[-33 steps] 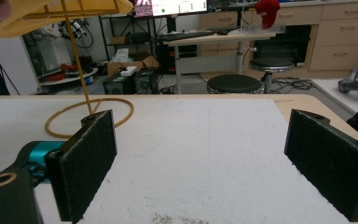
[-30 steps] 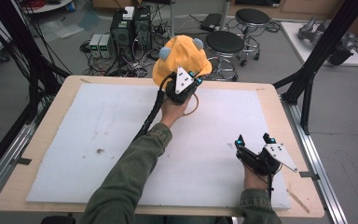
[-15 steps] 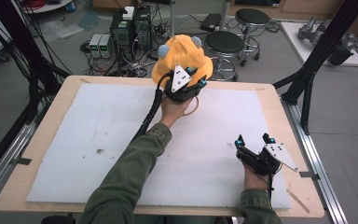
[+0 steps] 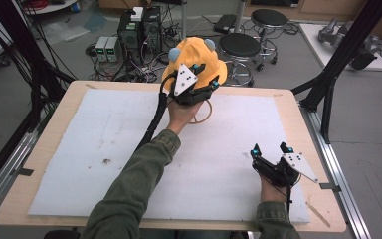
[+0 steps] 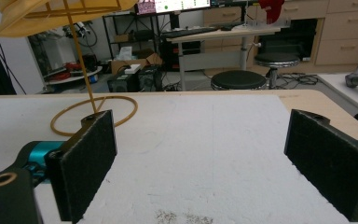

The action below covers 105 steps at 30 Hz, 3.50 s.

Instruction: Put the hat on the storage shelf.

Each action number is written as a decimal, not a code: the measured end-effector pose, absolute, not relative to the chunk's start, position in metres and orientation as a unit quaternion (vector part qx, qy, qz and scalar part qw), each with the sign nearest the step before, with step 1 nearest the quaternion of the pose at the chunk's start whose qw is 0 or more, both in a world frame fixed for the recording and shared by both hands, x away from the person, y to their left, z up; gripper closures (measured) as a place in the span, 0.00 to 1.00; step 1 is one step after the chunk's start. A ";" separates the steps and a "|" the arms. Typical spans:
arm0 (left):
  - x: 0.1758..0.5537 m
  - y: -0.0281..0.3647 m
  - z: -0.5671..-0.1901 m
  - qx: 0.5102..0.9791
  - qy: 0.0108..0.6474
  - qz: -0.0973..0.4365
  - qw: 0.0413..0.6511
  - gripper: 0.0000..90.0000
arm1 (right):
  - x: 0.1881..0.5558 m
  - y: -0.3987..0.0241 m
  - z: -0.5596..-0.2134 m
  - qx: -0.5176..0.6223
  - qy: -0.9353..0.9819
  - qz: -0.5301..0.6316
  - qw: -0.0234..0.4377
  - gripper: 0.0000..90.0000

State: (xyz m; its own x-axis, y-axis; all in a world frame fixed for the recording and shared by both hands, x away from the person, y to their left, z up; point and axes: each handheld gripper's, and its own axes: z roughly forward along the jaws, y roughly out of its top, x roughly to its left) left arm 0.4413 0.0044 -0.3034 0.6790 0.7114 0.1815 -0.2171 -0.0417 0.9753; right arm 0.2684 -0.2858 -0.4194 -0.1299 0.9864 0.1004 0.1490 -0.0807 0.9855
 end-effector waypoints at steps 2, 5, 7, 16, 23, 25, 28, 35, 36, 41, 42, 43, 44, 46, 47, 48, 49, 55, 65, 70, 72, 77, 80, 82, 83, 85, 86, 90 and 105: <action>0.440 0.009 -0.299 0.627 0.197 0.351 0.667 0.43 | 0.268 -0.286 -0.419 0.522 0.544 0.519 0.403 0.09; 0.438 0.017 -0.295 0.621 0.201 0.358 0.668 0.39 | 0.268 -0.286 -0.420 0.524 0.542 0.520 0.401 0.09; 0.436 0.023 -0.292 0.616 0.203 0.361 0.670 0.38 | 0.268 -0.287 -0.420 0.524 0.542 0.520 0.401 0.09; 0.423 0.050 -0.281 0.600 0.209 0.374 0.675 0.37 | 0.269 -0.286 -0.420 0.527 0.541 0.517 0.402 0.09; 0.412 0.074 -0.283 0.588 0.226 0.381 0.677 0.37 | 0.268 -0.286 -0.420 0.530 0.540 0.517 0.401 0.09; 0.409 0.081 -0.285 0.588 0.233 0.385 0.672 0.36 | 0.268 -0.286 -0.420 0.531 0.539 0.517 0.400 0.09; 0.404 0.092 -0.287 0.585 0.238 0.388 0.671 0.36 | 0.267 -0.287 -0.420 0.533 0.536 0.517 0.401 0.09; 0.385 0.124 -0.287 0.566 0.253 0.376 0.688 0.33 | 0.266 -0.290 -0.419 0.537 0.526 0.514 0.412 0.09; 0.383 0.128 -0.287 0.565 0.255 0.378 0.688 0.33 | 0.265 -0.290 -0.419 0.538 0.525 0.515 0.412 0.09; 0.369 0.145 -0.289 0.562 0.257 0.385 0.686 0.32 | 0.264 -0.291 -0.419 0.542 0.522 0.513 0.412 0.09; 0.366 0.148 -0.291 0.565 0.256 0.386 0.683 0.32 | 0.265 -0.291 -0.419 0.542 0.522 0.513 0.412 0.09; 0.362 0.151 -0.293 0.564 0.258 0.388 0.681 0.32 | 0.265 -0.291 -0.419 0.543 0.523 0.512 0.412 0.09; 0.358 0.155 -0.296 0.565 0.260 0.391 0.678 0.32 | 0.265 -0.291 -0.419 0.543 0.523 0.512 0.412 0.09; 0.352 0.163 -0.302 0.566 0.266 0.395 0.673 0.32 | 0.265 -0.290 -0.420 0.543 0.523 0.512 0.412 0.09; 0.350 0.168 -0.306 0.567 0.270 0.396 0.670 0.32 | 0.266 -0.291 -0.420 0.543 0.524 0.510 0.412 0.09; 0.348 0.171 -0.308 0.567 0.275 0.394 0.669 0.32 | 0.266 -0.291 -0.420 0.543 0.525 0.509 0.413 0.09; 0.346 0.176 -0.312 0.565 0.283 0.388 0.671 0.32 | 0.266 -0.291 -0.421 0.544 0.525 0.507 0.414 0.09; 0.333 0.196 -0.327 0.549 0.306 0.380 0.678 0.31 | 0.266 -0.290 -0.421 0.547 0.525 0.502 0.416 0.09; 0.315 0.222 -0.348 0.555 0.338 0.394 0.650 0.30 | 0.267 -0.290 -0.422 0.546 0.529 0.497 0.418 0.09; 0.308 0.235 -0.356 0.551 0.355 0.408 0.636 0.29 | 0.267 -0.289 -0.423 0.547 0.532 0.491 0.421 0.09; 0.305 0.241 -0.359 0.552 0.363 0.412 0.628 0.29 | 0.267 -0.289 -0.423 0.547 0.531 0.492 0.419 0.09; 0.299 0.254 -0.371 0.560 0.383 0.423 0.600 0.28 | 0.267 -0.289 -0.424 0.550 0.527 0.495 0.419 0.09; 0.295 0.260 -0.378 0.563 0.391 0.424 0.592 0.28 | 0.267 -0.289 -0.424 0.553 0.524 0.495 0.417 0.09; 0.293 0.263 -0.383 0.562 0.397 0.424 0.589 0.28 | 0.267 -0.289 -0.424 0.554 0.525 0.494 0.416 0.09; 0.292 0.265 -0.386 0.563 0.399 0.424 0.586 0.28 | 0.267 -0.289 -0.425 0.553 0.526 0.493 0.417 0.09; 0.290 0.268 -0.393 0.560 0.407 0.423 0.585 0.28 | 0.269 -0.288 -0.426 0.556 0.528 0.490 0.414 0.09; 0.289 0.269 -0.396 0.562 0.410 0.422 0.581 0.28 | 0.269 -0.288 -0.427 0.557 0.530 0.487 0.414 0.09; 0.284 0.274 -0.407 0.571 0.415 0.430 0.563 0.28 | 0.269 -0.287 -0.427 0.557 0.532 0.484 0.415 0.09; 0.277 0.290 -0.422 0.550 0.455 0.432 0.551 0.28 | 0.264 -0.288 -0.429 0.554 0.530 0.511 0.388 0.09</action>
